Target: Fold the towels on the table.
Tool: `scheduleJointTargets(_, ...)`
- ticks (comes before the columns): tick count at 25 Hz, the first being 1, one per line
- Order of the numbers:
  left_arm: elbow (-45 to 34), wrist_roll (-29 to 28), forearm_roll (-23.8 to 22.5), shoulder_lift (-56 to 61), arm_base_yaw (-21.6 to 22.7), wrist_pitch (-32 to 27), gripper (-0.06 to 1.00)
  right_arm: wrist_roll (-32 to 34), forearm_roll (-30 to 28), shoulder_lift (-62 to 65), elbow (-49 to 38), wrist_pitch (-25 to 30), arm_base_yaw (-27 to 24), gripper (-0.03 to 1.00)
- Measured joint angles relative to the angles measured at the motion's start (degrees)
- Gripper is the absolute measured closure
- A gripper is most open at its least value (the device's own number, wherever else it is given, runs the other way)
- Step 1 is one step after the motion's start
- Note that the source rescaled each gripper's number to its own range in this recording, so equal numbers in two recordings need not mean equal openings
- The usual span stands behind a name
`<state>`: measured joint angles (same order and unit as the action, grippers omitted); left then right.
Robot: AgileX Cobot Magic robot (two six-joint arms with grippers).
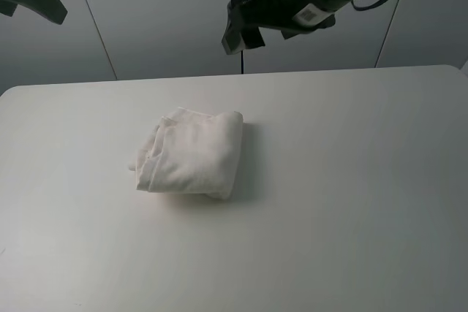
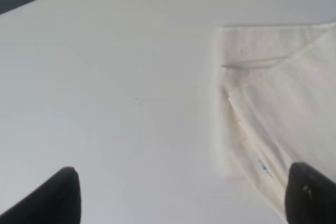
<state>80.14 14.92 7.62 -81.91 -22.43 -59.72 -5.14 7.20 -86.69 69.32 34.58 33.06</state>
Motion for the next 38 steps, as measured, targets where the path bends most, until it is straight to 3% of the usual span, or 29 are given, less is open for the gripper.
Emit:
scheduleJointTargets(3,-6.3,-1.0,-0.4,5.8,0.0,1.5,-0.05,4.7,-8.6,6.1,-0.7,4.7,0.0,-0.03)
scheduleJointTargets(7,-15.8,-2.5,-0.8,15.3,0.0,3.8,-0.05,9.7,-13.9,14.9,-7.5,6.8,0.0,-0.03)
scheduleJointTargets(14,-28.0,-6.7,-1.6,33.0,0.0,4.2,-0.05,14.4,-15.2,34.1,-23.9,8.2,0.0,-0.03)
scheduleJointTargets(21,-39.0,-7.3,-1.6,48.2,0.0,4.2,-0.05,15.0,-15.2,54.8,-33.2,12.4,0.0,-0.03)
scheduleJointTargets(30,-49.2,-7.2,-1.5,63.7,0.0,5.6,-0.05,11.5,-15.3,75.9,-38.2,21.4,0.0,-0.03)
scheduleJointTargets(38,-50.4,-7.2,1.4,70.9,0.0,8.0,-0.05,9.4,-14.8,86.3,-39.7,27.7,0.0,-0.03)
